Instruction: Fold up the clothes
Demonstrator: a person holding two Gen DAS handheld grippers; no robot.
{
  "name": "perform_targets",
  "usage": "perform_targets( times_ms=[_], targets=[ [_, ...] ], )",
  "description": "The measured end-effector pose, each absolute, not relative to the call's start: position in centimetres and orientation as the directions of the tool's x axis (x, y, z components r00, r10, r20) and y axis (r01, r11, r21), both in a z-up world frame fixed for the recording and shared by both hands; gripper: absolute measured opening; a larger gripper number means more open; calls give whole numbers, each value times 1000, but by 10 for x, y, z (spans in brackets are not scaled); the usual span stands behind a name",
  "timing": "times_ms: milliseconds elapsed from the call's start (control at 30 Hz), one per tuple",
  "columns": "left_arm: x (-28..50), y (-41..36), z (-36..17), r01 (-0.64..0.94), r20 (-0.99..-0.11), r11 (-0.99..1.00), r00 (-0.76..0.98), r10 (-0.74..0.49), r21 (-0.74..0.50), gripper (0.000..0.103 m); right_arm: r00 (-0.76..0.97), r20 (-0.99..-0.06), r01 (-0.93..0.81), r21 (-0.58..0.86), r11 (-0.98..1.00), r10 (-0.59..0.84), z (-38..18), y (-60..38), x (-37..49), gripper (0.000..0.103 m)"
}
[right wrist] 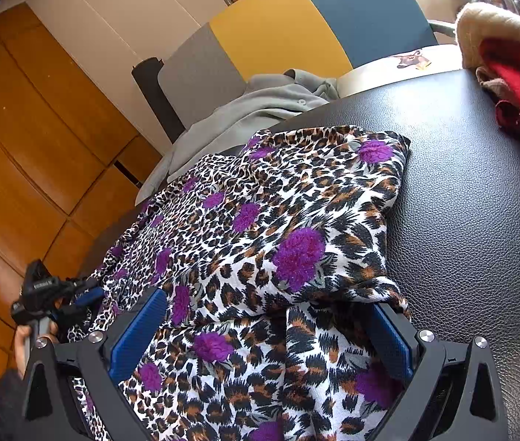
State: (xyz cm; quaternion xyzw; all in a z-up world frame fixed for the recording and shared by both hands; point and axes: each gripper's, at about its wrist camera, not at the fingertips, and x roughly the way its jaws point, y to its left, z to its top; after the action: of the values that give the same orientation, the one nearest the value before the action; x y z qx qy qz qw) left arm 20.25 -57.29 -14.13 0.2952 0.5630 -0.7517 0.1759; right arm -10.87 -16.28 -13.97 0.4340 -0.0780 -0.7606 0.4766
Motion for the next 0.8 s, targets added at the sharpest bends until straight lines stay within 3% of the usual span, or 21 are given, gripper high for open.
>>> perform_targets(
  times_ms=[167, 267, 367, 567, 733, 800],
  targets=[
    [157, -576, -146, 666, -744, -374, -658, 115, -646, 22, -171, -585, 657, 532, -534, -793, -139, -162, -108, 103],
    [142, -570, -132, 656, -756, -445, -651, 76, -610, 2, -170, -583, 657, 534, -532, -795, -139, -162, -108, 103],
    [134, -568, -114, 649, -758, -507, -652, 12, -567, 0, -168, -580, 657, 537, -529, -797, -139, -161, -108, 103],
    [165, -561, -49, 504, -563, -612, -819, -115, -609, 0, -166, -576, 656, 542, -525, -801, -138, -159, -109, 103],
    [146, -572, -98, 661, -795, -618, -600, -93, -426, 0, -160, -573, 652, 550, -522, -804, -138, -158, -110, 103],
    [143, -578, -115, 698, -830, -586, -552, -76, -410, 0, -152, -586, 652, 547, -526, -796, -136, -158, -111, 103]
  ],
)
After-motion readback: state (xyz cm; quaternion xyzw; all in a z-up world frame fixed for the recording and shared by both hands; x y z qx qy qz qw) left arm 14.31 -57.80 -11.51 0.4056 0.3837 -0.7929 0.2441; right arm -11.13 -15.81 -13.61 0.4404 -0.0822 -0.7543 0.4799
